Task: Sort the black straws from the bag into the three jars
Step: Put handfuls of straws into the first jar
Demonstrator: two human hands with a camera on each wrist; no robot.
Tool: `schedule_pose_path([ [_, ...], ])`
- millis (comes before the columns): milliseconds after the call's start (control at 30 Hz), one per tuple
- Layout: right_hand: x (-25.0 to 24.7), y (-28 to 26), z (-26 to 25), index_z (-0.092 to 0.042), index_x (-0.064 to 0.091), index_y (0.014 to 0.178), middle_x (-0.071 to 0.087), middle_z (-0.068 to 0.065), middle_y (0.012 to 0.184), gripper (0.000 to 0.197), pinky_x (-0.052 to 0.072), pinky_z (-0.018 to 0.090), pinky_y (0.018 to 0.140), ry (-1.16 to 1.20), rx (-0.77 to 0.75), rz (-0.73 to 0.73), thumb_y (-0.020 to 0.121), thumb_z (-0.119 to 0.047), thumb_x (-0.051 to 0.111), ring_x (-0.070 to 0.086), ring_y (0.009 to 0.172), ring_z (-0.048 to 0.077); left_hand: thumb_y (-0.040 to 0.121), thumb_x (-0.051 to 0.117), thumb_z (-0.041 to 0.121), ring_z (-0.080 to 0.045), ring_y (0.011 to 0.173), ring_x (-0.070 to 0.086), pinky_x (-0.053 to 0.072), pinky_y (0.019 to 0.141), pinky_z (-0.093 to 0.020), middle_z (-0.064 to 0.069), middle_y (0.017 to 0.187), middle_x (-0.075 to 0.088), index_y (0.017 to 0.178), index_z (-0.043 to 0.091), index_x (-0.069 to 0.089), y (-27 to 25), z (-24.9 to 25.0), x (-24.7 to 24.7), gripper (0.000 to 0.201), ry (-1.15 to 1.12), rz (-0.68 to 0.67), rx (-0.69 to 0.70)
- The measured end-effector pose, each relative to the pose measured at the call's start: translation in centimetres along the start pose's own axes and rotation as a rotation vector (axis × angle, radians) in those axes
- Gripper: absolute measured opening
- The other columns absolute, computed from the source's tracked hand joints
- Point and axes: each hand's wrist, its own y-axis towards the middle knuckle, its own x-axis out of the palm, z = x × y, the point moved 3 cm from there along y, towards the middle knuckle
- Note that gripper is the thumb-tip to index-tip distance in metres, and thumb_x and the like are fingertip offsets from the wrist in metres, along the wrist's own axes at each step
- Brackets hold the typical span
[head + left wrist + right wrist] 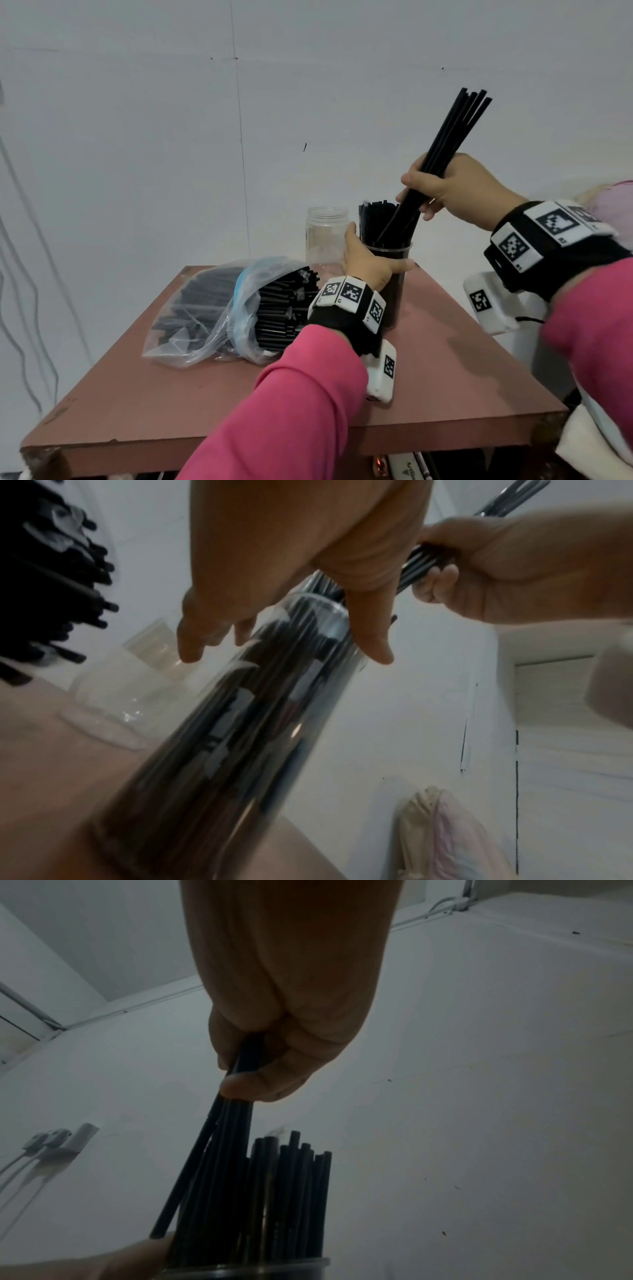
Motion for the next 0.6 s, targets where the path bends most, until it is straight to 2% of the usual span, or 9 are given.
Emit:
schedule_pose_path([
  [67, 0.3, 0.6, 0.4, -0.002, 0.059, 0.091, 0.072, 0.016, 0.089, 0.014, 0.051, 0.022, 0.048, 0.000, -0.006, -0.003, 0.095, -0.015, 0.058, 0.055, 0.047, 0.011, 0.048, 0.092, 0.019, -0.023, 0.116, 0.055, 0.046, 0.098, -0.037, -0.003, 0.128, 0.053, 0.136, 0.021, 0.029, -0.7, 0.6, 0.1, 0.108, -0.030, 0.008, 0.054],
  [133, 0.5, 1.1, 0.7, -0.001, 0.059, 0.092, 0.072, 0.016, 0.090, 0.014, 0.051, 0.023, 0.049, -0.014, -0.014, -0.018, 0.095, -0.015, 0.058, 0.055, 0.049, 0.013, 0.059, 0.088, 0.005, -0.022, 0.109, 0.058, 0.047, 0.090, -0.030, -0.005, 0.121, 0.056, 0.123, 0.018, 0.037, -0.5, 0.5, 0.1, 0.083, -0.047, 0.019, 0.089],
  [233, 0.3, 1.8, 1.3, 0.000, 0.061, 0.094, 0.072, 0.015, 0.088, 0.017, 0.053, 0.024, 0.050, -0.058, -0.002, -0.036, 0.094, -0.017, 0.060, 0.058, 0.053, 0.017, 0.062, 0.086, 0.003, -0.020, 0.107, 0.057, 0.044, 0.084, -0.025, -0.006, 0.121, 0.055, 0.125, 0.016, 0.036, -0.2, 0.3, 0.1, 0.081, -0.037, -0.004, 0.123],
  [300, 0.2, 2.3, 1.9, -0.001, 0.062, 0.093, 0.068, 0.013, 0.081, 0.020, 0.053, 0.027, 0.053, -0.095, 0.019, -0.047, 0.093, -0.020, 0.062, 0.059, 0.056, 0.020, 0.064, 0.085, 0.004, -0.018, 0.106, 0.056, 0.043, 0.080, -0.021, -0.005, 0.121, 0.054, 0.128, 0.015, 0.035, -0.2, 0.2, 0.0, 0.082, -0.030, -0.023, 0.125],
  [400, 0.9, 2.2, 2.2, -0.007, 0.065, 0.085, 0.063, 0.000, 0.075, 0.022, 0.046, 0.025, 0.063, -0.300, -0.012, -0.067, 0.089, -0.029, 0.066, 0.059, 0.067, 0.016, 0.065, 0.085, 0.005, -0.018, 0.107, 0.056, 0.042, 0.080, -0.021, -0.006, 0.122, 0.054, 0.128, 0.016, 0.035, -0.1, 0.0, -0.1, 0.081, -0.025, -0.018, 0.146],
  [500, 2.2, 1.9, 3.5, -0.022, 0.066, 0.082, 0.063, -0.004, 0.087, 0.028, 0.045, 0.032, 0.072, -0.488, -0.034, 0.001, 0.077, -0.049, 0.070, 0.059, 0.087, 0.017, 0.065, 0.085, 0.006, -0.020, 0.107, 0.057, 0.045, 0.083, -0.026, -0.006, 0.121, 0.055, 0.126, 0.018, 0.036, 0.0, -0.2, -0.1, 0.079, -0.033, -0.015, 0.149],
  [600, 3.4, 1.5, 4.8, -0.023, 0.056, 0.091, 0.055, 0.001, 0.102, 0.054, 0.046, 0.040, 0.082, -0.588, 0.053, 0.049, 0.063, -0.067, 0.068, 0.054, 0.105, 0.028, 0.065, 0.085, 0.005, -0.019, 0.106, 0.058, 0.047, 0.084, -0.027, -0.007, 0.121, 0.055, 0.122, 0.020, 0.036, 0.1, -0.3, 0.0, 0.077, -0.042, -0.020, 0.160],
])
